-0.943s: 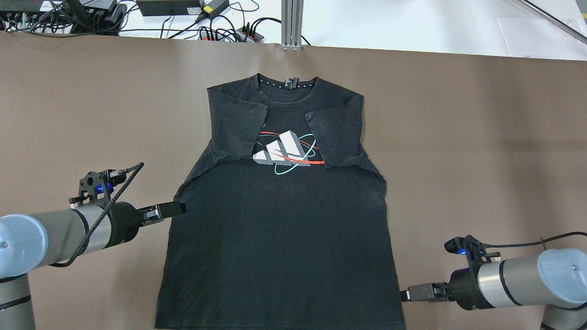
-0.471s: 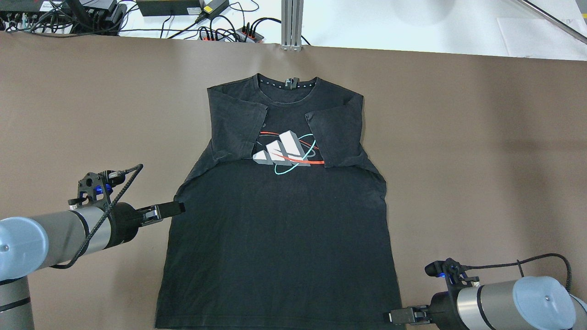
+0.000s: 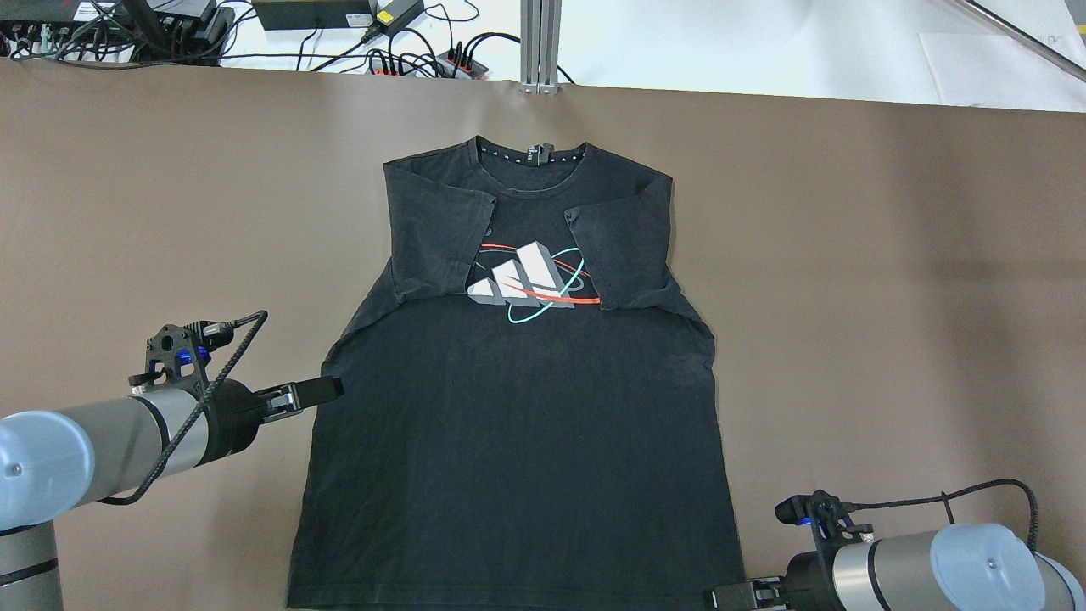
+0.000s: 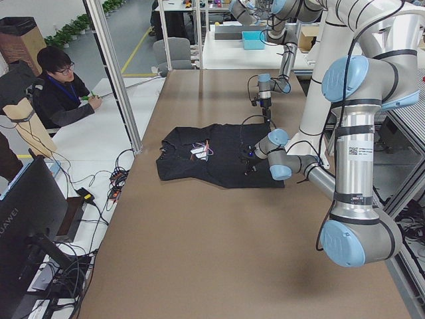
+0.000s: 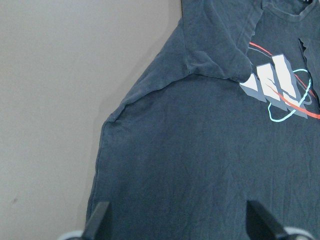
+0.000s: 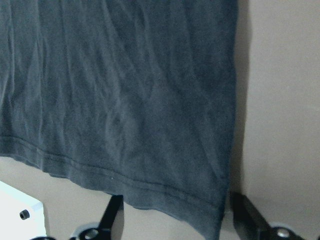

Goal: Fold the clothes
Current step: 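Release sleeves and move both grippers toward the shirt's hem corners, then grasp the hem corners nearest the robot with both grippers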

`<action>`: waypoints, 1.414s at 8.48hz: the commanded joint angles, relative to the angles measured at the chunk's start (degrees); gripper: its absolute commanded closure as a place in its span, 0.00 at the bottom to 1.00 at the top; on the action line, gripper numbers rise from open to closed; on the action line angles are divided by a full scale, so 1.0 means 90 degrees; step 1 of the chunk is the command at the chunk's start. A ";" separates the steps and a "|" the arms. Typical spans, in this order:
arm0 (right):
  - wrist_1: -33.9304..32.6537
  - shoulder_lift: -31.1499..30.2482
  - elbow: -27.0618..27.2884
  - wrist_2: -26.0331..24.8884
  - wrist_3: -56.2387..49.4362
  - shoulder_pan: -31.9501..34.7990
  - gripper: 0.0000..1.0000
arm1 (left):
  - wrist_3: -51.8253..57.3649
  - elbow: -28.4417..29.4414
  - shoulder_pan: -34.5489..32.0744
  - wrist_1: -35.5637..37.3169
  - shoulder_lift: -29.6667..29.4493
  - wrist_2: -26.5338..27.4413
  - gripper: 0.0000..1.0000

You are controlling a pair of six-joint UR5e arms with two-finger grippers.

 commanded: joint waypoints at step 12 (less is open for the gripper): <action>0.0526 0.0024 0.0165 -0.0220 0.0005 0.0191 1.00 | -0.0623 -0.0191 0.2041 -0.0058 0.0293 0.1534 0.05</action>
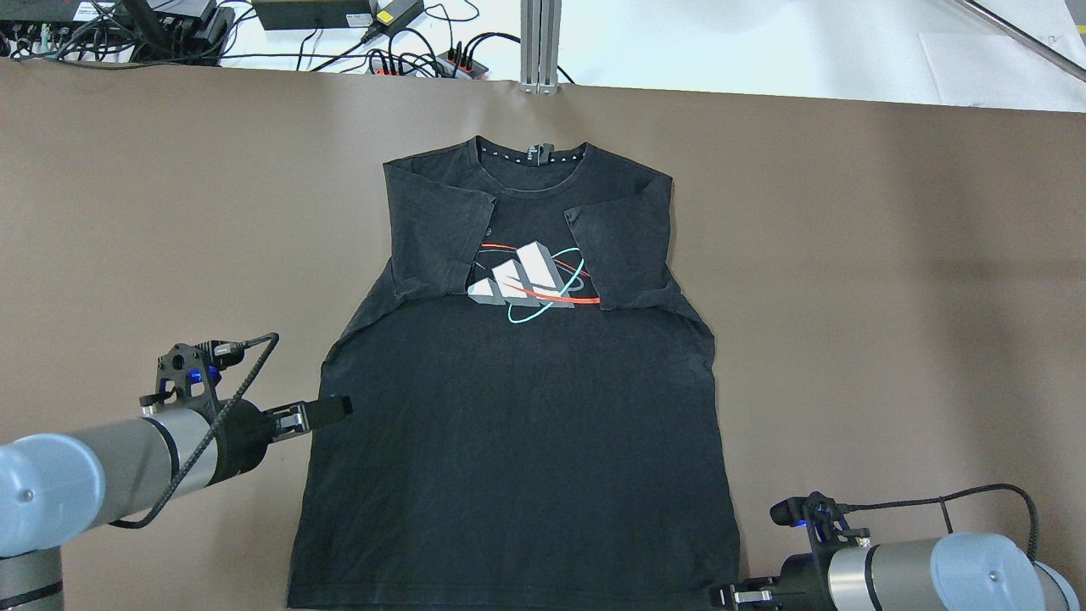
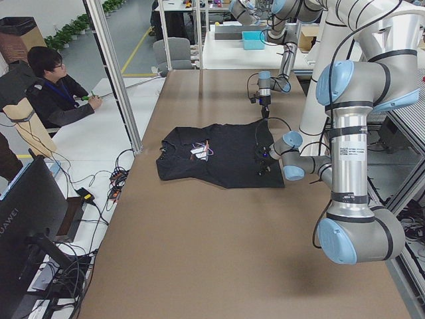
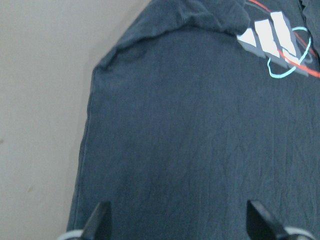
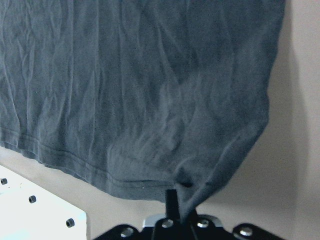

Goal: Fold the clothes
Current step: 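Grasp the hem corners nearest the robot with both grippers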

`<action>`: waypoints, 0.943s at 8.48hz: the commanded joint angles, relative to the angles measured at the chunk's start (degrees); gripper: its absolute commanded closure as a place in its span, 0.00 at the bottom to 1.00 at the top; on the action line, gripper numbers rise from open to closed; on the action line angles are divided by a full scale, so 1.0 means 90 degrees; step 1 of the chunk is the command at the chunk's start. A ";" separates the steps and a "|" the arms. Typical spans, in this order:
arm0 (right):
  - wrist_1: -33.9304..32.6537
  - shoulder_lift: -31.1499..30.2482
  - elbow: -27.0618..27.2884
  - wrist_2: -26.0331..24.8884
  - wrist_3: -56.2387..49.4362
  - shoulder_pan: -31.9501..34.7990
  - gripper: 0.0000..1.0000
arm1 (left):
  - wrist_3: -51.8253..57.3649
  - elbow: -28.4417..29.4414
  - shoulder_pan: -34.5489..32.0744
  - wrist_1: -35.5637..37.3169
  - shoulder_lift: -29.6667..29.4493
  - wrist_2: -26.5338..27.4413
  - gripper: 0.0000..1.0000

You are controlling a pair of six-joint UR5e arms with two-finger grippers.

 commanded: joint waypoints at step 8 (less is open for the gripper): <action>0.0288 0.0019 0.0004 0.0028 -0.0001 0.0152 1.00 | -0.0459 0.0502 0.1847 -0.1307 0.1042 0.1502 0.06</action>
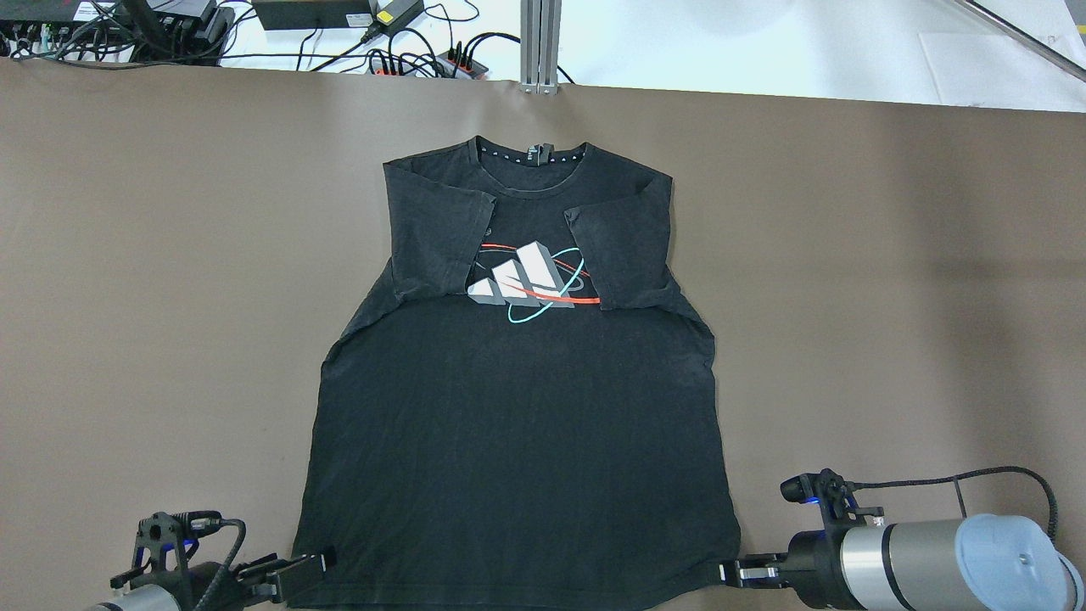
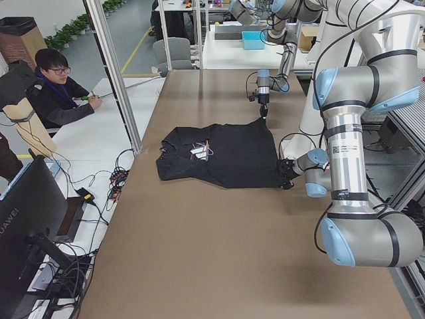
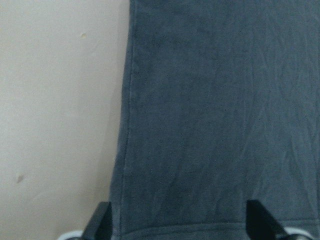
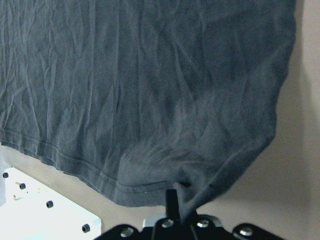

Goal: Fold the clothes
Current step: 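Grasp the hem corners nearest the robot with both grippers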

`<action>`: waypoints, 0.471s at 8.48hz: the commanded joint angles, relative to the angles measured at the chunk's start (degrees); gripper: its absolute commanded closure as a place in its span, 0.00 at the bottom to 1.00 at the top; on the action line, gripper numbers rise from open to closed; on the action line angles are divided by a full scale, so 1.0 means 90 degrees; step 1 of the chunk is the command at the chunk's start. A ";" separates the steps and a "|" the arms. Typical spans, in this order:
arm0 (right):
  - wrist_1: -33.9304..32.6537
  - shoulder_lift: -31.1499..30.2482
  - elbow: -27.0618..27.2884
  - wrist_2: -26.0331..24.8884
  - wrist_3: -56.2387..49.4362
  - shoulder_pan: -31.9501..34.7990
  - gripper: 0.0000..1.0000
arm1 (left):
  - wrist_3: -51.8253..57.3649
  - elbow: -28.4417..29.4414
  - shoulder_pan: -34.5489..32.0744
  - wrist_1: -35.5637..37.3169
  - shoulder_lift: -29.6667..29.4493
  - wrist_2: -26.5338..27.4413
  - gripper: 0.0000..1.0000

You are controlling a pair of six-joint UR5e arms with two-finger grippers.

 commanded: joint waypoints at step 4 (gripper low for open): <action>0.0037 0.0009 -0.0003 0.0000 -0.0010 0.0000 1.00 | -0.0113 0.0289 0.0193 -0.0019 -0.0051 0.0099 0.06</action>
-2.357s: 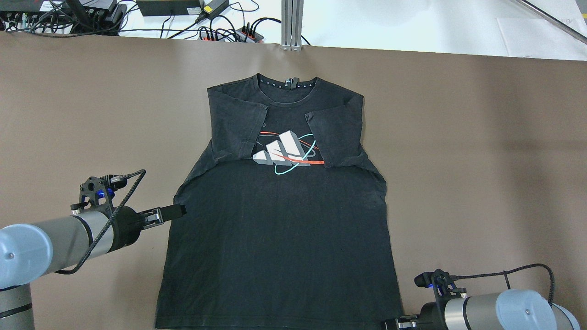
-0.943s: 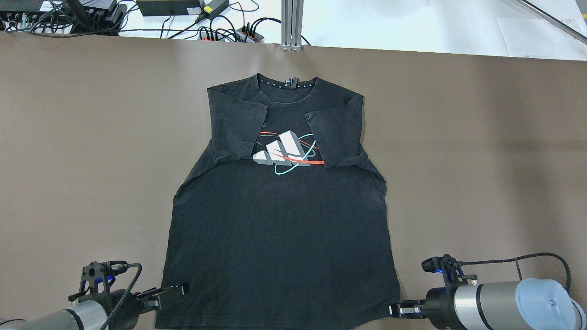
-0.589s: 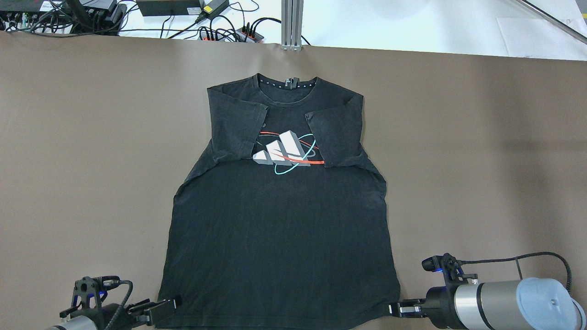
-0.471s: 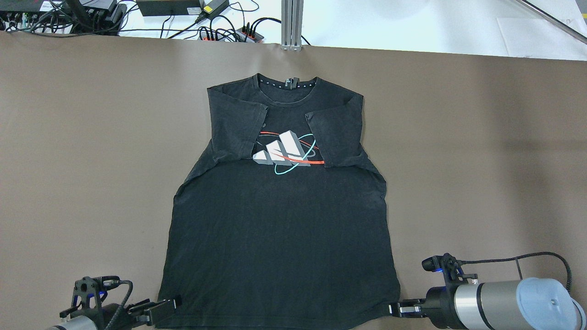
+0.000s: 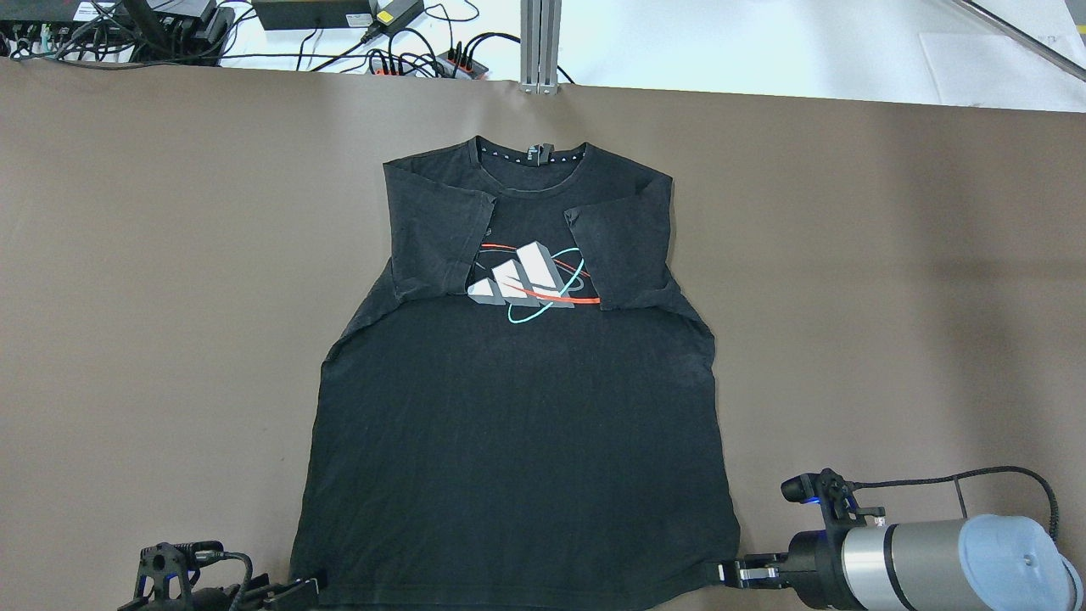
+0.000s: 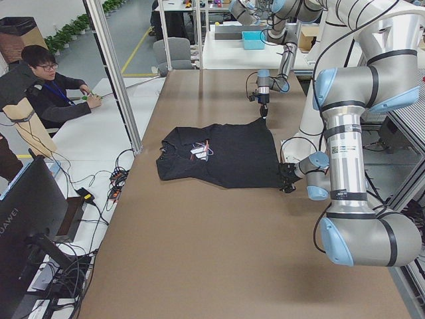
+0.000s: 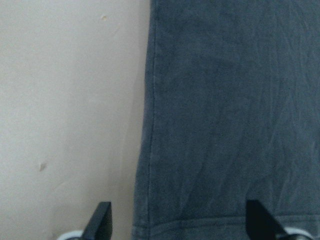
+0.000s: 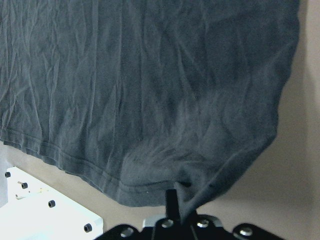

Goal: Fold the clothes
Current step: 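Grasp the hem corners nearest the robot with both grippers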

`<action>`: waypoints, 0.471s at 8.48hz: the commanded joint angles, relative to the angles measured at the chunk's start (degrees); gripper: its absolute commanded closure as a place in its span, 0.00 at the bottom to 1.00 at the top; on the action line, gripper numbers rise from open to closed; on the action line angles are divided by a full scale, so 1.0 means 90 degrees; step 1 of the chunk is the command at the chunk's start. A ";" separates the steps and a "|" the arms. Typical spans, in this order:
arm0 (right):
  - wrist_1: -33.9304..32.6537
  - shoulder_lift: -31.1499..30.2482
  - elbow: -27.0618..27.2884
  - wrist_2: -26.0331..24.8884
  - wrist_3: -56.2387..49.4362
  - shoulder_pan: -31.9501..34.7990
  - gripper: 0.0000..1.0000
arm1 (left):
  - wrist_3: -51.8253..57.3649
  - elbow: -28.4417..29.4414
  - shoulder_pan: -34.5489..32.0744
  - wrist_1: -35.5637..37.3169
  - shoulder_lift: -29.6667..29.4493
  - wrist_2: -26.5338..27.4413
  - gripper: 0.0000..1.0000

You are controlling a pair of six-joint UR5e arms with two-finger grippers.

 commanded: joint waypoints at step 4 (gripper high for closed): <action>0.0001 0.0021 0.0010 0.0000 0.0007 -0.0008 1.00 | -0.0010 0.0042 0.0067 0.0004 -0.0015 0.0013 0.65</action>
